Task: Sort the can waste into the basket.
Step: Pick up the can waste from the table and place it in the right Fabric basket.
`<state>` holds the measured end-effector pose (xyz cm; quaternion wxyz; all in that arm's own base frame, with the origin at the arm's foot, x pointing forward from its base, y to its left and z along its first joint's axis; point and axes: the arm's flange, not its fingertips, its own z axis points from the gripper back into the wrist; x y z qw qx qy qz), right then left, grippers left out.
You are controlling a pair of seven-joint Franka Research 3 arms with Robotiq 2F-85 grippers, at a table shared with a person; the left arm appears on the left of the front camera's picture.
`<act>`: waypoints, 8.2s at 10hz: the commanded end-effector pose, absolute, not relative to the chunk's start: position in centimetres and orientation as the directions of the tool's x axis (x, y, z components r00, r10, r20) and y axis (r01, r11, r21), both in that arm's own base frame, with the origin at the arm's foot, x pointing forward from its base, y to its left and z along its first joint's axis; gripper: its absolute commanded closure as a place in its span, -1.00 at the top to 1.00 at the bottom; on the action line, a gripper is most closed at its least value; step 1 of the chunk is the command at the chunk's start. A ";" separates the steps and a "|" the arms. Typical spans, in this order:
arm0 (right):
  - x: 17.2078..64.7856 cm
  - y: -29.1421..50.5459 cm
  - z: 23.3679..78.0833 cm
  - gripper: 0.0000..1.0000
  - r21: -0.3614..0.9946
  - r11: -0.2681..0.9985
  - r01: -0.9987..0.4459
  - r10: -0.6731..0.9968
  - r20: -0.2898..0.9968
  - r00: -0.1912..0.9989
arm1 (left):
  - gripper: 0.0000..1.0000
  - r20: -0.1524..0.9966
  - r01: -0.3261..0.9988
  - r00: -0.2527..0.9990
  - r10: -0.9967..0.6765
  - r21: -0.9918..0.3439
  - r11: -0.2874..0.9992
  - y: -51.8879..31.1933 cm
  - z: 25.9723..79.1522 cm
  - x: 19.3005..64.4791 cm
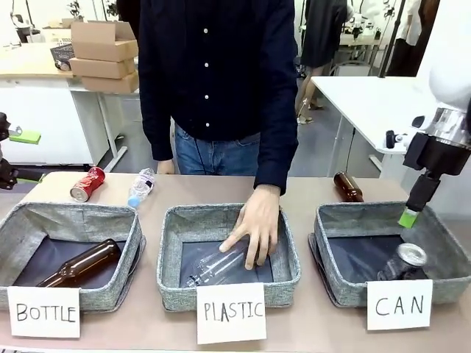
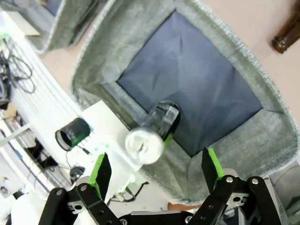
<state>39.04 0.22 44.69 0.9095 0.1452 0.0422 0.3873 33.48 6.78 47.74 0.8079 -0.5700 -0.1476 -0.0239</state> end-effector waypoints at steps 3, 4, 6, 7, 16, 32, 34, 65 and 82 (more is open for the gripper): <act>39.8 -0.5 46.0 1.00 0.486 0.520 -0.702 0.691 0.243 0.681 | 1.00 0.285 0.229 0.949 0.133 -0.916 0.330 6.6 47.8 33.5; 39.5 -2.0 48.1 1.00 0.719 0.261 -0.644 0.485 0.479 0.732 | 1.00 0.285 0.229 0.949 0.133 -0.916 0.330 6.6 47.8 33.5; 39.8 -3.8 50.3 1.00 0.939 -0.149 -0.309 0.162 0.332 0.929 | 1.00 0.285 0.229 0.949 0.133 -0.916 0.330 6.6 47.8 33.5; 39.8 -4.0 50.3 1.00 0.927 -0.196 -0.320 0.118 0.347 0.931 | 1.00 0.285 0.229 0.949 0.133 -0.916 0.330 6.6 47.8 33.5; 38.5 -3.8 51.1 1.00 0.836 0.147 -0.529 0.443 0.422 0.791 | 1.00 0.285 0.229 0.949 0.133 -0.916 0.330 6.6 47.8 33.5; 38.5 -3.8 51.1 1.00 0.836 0.147 -0.529 0.443 0.422 0.791 | 1.00 0.460 0.339 0.813 -0.356 0.124 0.933 6.5 47.3 51.9; 38.5 -3.8 51.1 1.00 0.836 0.147 -0.529 0.443 0.422 0.791 | 1.00 0.460 0.339 0.813 -0.356 0.124 0.933 6.5 47.3 51.9; 38.5 -3.8 51.1 1.00 0.836 0.147 -0.529 0.443 0.422 0.791 | -0.33 0.426 0.629 0.749 -0.507 -0.219 0.746 2.3 49.2 47.6; 22.4 -25.9 52.6 1.00 0.576 0.787 -0.221 -0.050 0.417 0.908 | -0.13 0.904 0.997 -0.061 -0.424 0.037 -0.065 -46.0 49.6 28.8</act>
